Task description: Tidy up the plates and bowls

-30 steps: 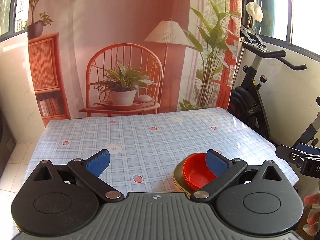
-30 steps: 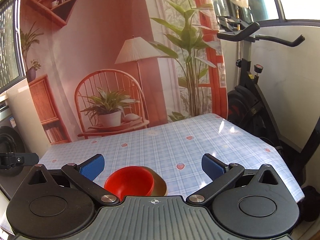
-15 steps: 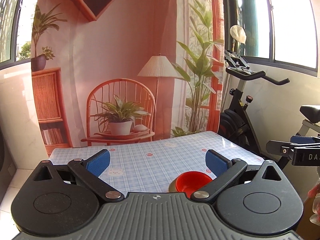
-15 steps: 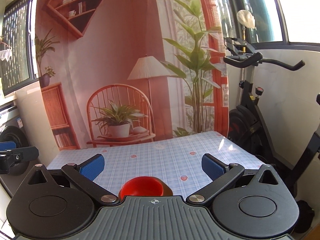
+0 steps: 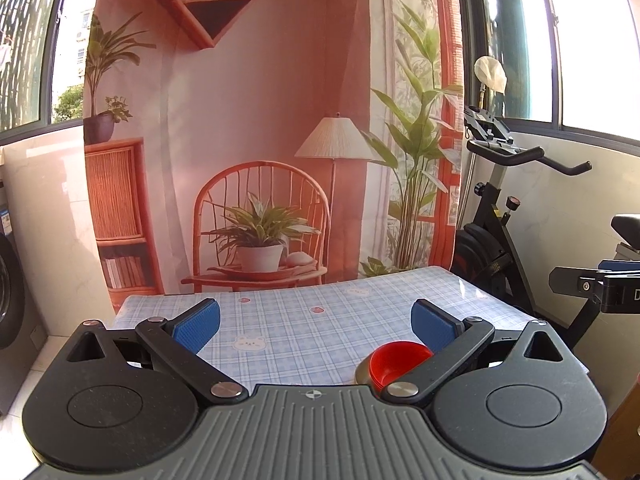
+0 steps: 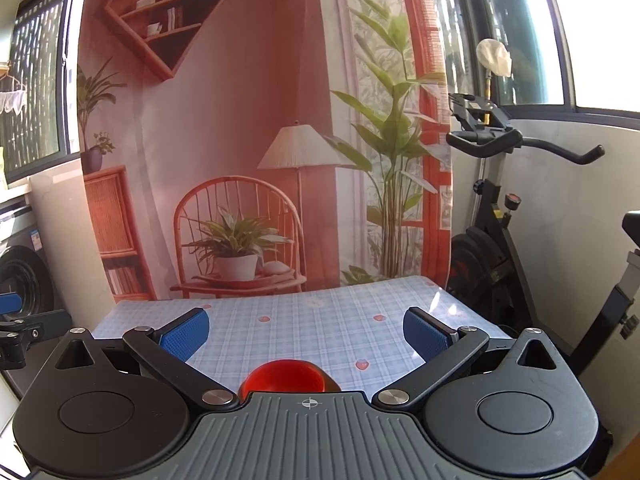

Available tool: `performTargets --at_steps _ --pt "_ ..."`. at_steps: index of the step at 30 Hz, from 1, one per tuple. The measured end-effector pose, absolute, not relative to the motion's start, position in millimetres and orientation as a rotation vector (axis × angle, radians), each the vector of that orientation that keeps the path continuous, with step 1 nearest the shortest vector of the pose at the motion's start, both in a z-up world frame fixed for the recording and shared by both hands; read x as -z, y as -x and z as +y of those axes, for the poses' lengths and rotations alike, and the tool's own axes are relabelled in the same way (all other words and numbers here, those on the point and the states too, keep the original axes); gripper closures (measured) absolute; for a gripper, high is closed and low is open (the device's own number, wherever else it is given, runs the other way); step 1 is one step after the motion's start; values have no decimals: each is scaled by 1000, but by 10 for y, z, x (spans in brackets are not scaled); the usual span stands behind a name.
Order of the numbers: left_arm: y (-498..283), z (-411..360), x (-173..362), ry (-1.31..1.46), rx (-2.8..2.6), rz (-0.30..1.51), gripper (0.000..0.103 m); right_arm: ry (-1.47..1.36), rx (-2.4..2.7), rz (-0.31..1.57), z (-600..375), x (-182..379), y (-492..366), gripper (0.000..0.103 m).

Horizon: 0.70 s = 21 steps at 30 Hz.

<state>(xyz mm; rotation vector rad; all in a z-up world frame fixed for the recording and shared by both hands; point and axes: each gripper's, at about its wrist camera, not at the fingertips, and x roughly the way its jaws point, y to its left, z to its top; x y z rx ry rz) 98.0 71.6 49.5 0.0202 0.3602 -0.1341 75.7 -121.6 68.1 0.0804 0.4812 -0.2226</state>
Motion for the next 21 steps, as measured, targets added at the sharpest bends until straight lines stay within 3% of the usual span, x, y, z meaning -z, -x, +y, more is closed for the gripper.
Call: performTargets --at_steps 21 --pt "-952 764 -508 17 127 353 1 -73 206 461 -1132 -730 -715 0"
